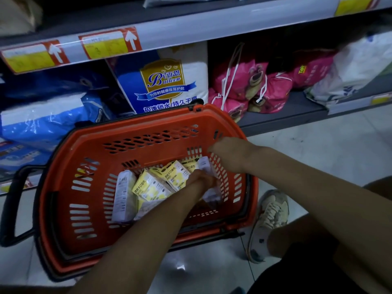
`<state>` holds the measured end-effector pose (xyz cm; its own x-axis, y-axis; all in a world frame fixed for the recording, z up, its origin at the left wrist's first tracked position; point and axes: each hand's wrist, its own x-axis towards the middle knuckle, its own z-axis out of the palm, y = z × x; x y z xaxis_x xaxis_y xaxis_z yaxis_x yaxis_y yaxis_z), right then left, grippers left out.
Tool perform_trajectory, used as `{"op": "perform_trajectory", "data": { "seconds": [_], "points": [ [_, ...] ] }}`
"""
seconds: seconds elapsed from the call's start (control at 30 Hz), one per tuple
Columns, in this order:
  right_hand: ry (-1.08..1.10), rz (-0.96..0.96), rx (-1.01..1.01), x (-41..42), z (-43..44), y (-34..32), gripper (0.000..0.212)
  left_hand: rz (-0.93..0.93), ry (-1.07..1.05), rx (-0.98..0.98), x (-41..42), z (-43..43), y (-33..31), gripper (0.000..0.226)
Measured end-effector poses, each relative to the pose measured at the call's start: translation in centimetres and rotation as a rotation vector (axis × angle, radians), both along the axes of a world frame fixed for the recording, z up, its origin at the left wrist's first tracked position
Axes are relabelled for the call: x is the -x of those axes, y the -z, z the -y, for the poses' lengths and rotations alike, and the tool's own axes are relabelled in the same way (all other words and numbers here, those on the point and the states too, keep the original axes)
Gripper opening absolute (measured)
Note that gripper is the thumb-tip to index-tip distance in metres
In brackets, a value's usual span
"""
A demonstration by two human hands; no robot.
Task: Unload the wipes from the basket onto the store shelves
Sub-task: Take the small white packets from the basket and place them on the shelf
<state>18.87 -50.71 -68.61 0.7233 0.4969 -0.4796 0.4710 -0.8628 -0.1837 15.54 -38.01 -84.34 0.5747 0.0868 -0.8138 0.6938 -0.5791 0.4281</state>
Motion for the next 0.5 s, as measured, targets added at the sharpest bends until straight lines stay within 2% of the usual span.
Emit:
{"op": "perform_trajectory", "data": {
  "seconds": [0.1,0.17,0.27,0.37,0.4,0.5],
  "points": [
    [0.015,-0.015,-0.008,-0.4,0.1,-0.5,0.037,-0.067,-0.171,0.155,-0.6,-1.4,-1.5,0.046],
    [0.017,-0.014,-0.004,-0.5,0.0,-0.7,0.037,-0.135,-0.238,0.282,-0.8,-3.8,-3.2,0.043],
    [0.024,-0.014,-0.005,-0.7,-0.3,-1.4,0.042,-0.179,-0.205,0.328,-0.3,-8.3,-5.8,0.045],
    [0.049,-0.003,-0.016,-0.5,-0.7,-2.4,0.043,-0.093,-0.163,0.297,1.2,-12.1,-9.3,0.033],
    [0.064,0.002,-0.027,-0.3,-0.9,-2.7,0.045,-0.065,-0.16,0.294,1.7,-13.2,-10.2,0.034],
    [0.141,-0.012,-0.119,0.3,-2.0,-3.6,0.049,0.036,-0.192,0.311,3.4,-15.9,-13.7,0.061]
  ]
}}
